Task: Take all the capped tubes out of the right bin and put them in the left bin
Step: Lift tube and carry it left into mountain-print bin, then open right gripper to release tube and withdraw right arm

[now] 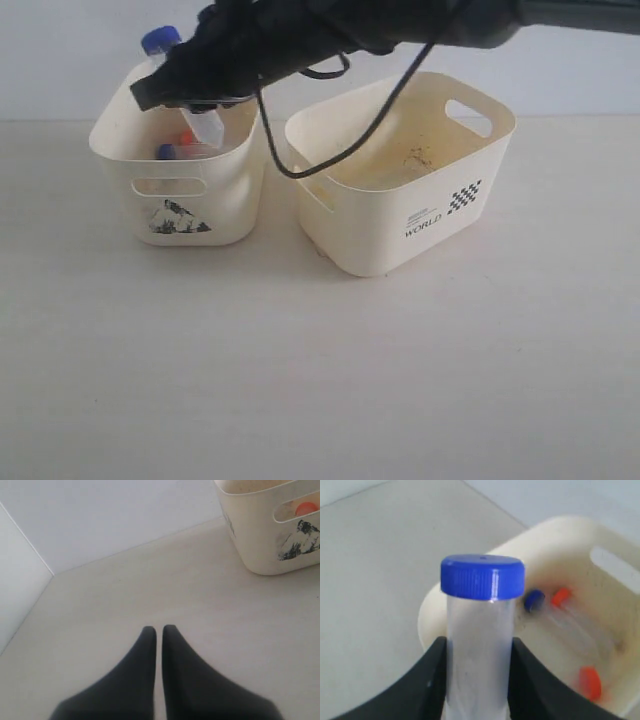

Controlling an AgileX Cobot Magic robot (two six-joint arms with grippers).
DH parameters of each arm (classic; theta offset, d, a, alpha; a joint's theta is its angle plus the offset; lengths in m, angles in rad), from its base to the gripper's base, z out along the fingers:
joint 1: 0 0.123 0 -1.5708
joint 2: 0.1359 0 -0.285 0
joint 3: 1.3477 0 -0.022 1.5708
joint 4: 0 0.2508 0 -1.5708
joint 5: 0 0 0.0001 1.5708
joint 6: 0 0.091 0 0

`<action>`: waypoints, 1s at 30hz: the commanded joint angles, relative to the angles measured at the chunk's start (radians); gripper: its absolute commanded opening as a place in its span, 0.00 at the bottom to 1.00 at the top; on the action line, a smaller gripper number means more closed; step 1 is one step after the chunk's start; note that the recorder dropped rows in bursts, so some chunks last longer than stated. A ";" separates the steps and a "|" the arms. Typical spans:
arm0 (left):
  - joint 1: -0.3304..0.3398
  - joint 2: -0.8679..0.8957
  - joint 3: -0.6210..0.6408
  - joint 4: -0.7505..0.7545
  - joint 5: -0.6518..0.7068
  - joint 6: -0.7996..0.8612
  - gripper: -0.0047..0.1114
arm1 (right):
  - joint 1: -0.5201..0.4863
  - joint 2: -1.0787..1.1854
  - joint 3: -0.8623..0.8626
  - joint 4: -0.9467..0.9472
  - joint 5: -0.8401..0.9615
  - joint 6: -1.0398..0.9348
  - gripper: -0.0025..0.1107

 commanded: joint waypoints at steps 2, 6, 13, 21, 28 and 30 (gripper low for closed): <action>0.000 0.000 -0.004 0.001 -0.004 -0.010 0.08 | 0.051 0.090 -0.079 0.005 -0.233 -0.127 0.02; 0.000 0.000 -0.004 0.001 -0.004 -0.010 0.08 | 0.057 0.138 -0.079 0.005 -0.248 -0.120 0.06; 0.000 0.000 -0.004 0.001 -0.004 -0.010 0.08 | 0.057 0.173 -0.079 0.005 -0.275 -0.066 0.73; 0.000 0.000 -0.004 0.001 -0.004 -0.010 0.08 | -0.035 0.090 -0.079 0.028 0.067 0.148 0.04; 0.000 0.000 -0.004 0.001 -0.004 -0.010 0.08 | -0.067 -0.037 -0.062 0.012 0.487 0.030 0.02; 0.000 0.000 -0.004 0.001 -0.004 -0.010 0.08 | -0.056 -0.091 -0.020 0.012 0.505 0.030 0.02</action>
